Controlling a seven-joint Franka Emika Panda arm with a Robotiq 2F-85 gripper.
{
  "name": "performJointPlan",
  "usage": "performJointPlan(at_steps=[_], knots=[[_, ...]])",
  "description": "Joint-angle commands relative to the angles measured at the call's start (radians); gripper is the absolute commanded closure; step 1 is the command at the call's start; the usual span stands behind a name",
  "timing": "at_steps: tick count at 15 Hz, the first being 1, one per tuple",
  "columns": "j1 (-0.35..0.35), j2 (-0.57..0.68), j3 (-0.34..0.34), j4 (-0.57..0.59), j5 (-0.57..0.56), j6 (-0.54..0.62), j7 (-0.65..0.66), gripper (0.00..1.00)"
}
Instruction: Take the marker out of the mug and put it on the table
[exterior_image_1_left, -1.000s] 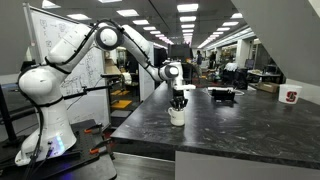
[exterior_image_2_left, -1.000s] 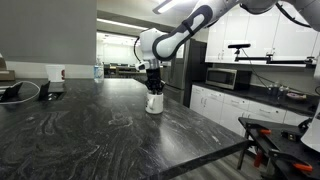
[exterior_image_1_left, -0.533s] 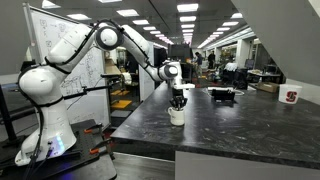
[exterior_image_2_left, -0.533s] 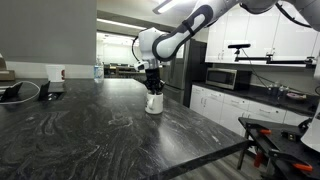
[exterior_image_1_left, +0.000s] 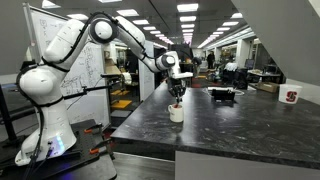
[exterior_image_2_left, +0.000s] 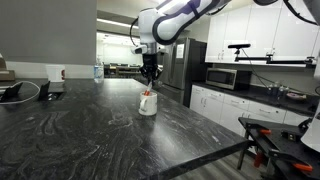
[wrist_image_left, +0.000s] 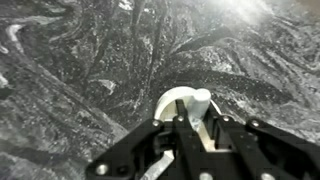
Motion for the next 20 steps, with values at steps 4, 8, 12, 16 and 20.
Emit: performJointPlan(at_steps=[4,8,12,16,20], knots=[[0.046,-0.170,0.001,-0.175,-0.049,0.088,0.007,0.94],[0.065,-0.236,0.014,-0.247,-0.090,0.120,-0.026,0.94],[0.051,-0.236,0.068,-0.327,0.051,0.194,-0.067,0.94],[0.053,-0.217,0.093,-0.413,0.155,0.311,-0.042,0.94],[0.046,-0.219,0.115,-0.474,0.206,0.322,-0.071,0.94]])
